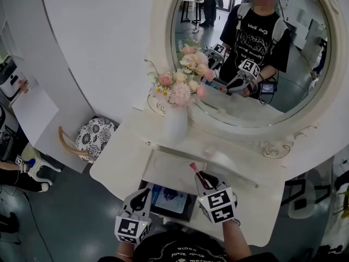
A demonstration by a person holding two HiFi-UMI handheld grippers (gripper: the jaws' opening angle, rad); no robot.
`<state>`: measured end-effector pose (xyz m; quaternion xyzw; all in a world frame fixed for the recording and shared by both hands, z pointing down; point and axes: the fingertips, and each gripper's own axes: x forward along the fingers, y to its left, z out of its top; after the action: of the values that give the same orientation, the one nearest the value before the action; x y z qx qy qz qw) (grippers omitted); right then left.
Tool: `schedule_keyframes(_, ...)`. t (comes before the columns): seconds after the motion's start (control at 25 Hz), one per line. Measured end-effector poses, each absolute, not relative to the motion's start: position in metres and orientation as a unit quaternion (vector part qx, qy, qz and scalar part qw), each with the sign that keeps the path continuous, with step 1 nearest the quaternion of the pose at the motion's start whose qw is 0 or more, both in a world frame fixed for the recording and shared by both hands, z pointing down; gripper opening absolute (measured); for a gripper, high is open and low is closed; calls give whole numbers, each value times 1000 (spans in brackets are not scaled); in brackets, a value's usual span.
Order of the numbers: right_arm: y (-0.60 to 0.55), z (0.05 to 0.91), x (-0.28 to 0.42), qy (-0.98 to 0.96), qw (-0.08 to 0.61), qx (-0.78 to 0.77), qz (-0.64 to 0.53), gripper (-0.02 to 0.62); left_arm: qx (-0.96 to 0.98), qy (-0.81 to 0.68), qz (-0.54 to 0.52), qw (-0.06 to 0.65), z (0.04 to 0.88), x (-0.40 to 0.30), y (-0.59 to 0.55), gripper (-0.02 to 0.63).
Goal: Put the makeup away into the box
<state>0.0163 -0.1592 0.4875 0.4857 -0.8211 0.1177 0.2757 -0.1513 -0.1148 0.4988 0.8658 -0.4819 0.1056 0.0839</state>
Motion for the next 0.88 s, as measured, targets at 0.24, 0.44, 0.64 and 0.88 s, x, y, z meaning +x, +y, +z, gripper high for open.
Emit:
schedule_keyframes(0.24, -154, 493, 0, -832, 277, 466, 115, 49, 859, -493, 106, 82, 499, -160, -110, 15)
schedule_keyframes(0.44, -152, 493, -8, -838, 279, 456, 113, 49, 856, -499, 103, 82, 499, -163, -105, 16)
schedule_keyframes(0.64, -149, 494, -16, -842, 281, 447, 113, 49, 856, -499, 106, 83, 499, -165, -104, 15)
schedule_keyframes(0.88, -143, 501, -27, -849, 288, 429, 116, 49, 854, -502, 107, 83, 499, -165, -106, 15)
